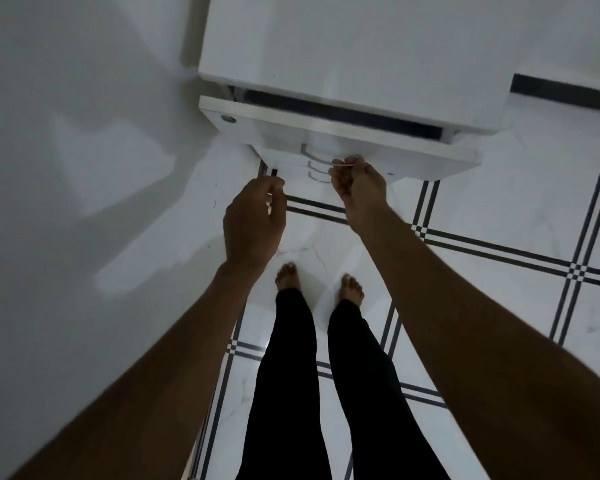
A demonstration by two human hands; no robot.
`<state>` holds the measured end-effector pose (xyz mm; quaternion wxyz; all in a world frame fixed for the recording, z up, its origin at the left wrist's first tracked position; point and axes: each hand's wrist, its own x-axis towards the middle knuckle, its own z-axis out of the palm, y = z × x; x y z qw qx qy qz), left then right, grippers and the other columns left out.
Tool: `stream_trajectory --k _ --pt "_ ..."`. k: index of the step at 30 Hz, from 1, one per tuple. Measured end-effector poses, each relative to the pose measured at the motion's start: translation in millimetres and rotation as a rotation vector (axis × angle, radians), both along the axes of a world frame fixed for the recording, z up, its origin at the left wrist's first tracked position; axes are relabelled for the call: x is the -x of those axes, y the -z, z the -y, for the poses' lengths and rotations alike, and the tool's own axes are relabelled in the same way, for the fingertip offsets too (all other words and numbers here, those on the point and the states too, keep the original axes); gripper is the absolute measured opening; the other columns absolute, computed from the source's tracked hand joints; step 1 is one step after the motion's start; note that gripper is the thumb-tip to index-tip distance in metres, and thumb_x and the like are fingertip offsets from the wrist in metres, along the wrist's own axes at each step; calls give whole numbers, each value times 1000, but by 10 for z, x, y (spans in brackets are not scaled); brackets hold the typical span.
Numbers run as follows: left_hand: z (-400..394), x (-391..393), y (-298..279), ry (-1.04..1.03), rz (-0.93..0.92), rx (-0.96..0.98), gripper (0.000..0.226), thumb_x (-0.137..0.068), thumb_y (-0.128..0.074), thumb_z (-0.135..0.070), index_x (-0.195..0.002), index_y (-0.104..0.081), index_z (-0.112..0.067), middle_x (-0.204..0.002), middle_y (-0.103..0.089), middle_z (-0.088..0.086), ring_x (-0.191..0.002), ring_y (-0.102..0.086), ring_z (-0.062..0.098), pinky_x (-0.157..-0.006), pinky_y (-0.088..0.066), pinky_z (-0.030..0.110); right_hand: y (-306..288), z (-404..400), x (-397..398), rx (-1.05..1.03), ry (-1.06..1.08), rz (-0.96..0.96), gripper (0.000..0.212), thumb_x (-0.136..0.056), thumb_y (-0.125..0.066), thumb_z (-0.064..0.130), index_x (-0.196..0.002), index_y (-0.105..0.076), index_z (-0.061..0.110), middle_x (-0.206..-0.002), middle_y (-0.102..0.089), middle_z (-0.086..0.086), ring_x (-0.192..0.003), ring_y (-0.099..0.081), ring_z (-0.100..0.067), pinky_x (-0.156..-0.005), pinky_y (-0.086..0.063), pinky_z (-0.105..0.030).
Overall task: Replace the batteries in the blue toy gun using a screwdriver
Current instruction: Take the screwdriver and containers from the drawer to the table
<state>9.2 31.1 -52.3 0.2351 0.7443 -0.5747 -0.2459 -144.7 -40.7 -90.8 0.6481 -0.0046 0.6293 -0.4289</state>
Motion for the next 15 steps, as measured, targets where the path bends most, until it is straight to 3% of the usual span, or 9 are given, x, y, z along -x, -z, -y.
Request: stream_trajectory --k 8,12,15 --pt "-470 -139 -302 -56 -18 102 29 -97 -46 -24 -109 -68 -11 -106 -71 2 -93 -64 14 -80 -57 34 -28 -1151 -128 -109 -6 6 22 -103 -47 11 -88 -61 6 -88 -71 -9 -80 -68 -17 -82 -57 -27" --pt "-470 -216 -301 -6 -33 108 34 -97 -43 -29 -111 -67 -11 -107 -70 3 -92 -65 15 -79 -58 34 -45 -1585 -193 -149 11 -2 24 -104 -44 12 -88 -61 5 -89 -70 -11 -82 -68 -20 -90 -56 -32" --pt "-409 -250 -245 21 -39 85 33 -96 -45 -30 -113 -66 -10 -108 -70 3 -92 -66 14 -80 -58 31 -95 -1797 -210 -145 -11 -18 25 -105 -42 9 -90 -62 5 -92 -70 -11 -86 -68 -20 -87 -56 -30"
